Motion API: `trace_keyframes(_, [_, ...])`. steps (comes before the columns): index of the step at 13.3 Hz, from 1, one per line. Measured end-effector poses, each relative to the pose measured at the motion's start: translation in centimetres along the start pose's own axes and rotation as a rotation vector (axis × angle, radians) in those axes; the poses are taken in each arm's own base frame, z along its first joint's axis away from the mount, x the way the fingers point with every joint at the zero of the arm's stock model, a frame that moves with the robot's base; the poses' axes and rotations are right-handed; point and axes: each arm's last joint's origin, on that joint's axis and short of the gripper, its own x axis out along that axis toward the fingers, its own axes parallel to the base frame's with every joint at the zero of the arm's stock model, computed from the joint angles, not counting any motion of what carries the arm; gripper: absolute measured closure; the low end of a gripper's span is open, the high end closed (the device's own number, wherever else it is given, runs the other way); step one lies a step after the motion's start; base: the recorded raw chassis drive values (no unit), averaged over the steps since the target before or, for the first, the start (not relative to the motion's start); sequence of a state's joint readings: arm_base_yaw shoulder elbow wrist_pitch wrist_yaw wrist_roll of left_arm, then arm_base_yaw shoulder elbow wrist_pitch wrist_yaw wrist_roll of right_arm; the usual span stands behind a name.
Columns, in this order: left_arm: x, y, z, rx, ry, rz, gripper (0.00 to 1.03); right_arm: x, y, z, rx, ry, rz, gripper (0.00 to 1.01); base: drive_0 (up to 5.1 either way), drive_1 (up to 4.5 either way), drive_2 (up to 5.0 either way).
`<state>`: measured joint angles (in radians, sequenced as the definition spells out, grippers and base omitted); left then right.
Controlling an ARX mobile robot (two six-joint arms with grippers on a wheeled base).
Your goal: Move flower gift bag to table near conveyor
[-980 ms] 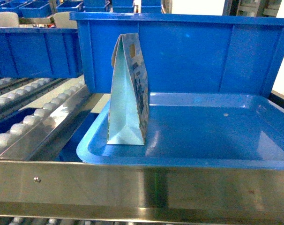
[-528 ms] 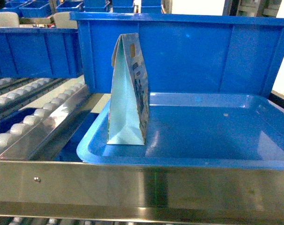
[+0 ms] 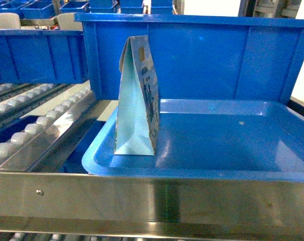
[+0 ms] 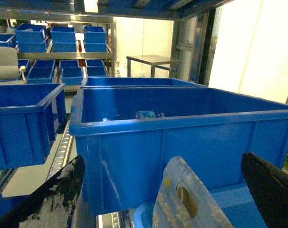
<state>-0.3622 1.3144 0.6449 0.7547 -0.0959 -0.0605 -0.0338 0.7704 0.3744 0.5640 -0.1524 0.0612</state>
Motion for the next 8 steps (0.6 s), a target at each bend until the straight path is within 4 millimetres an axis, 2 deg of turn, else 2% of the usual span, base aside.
trace_keyframes(8, [6.3, -3.3, -2.5, 0.012, 0.123, -0.017, 0.05, 0.0, 0.0, 0.0, 0.0, 0.0, 0.0, 0.98, 0.0, 0.0, 0.0])
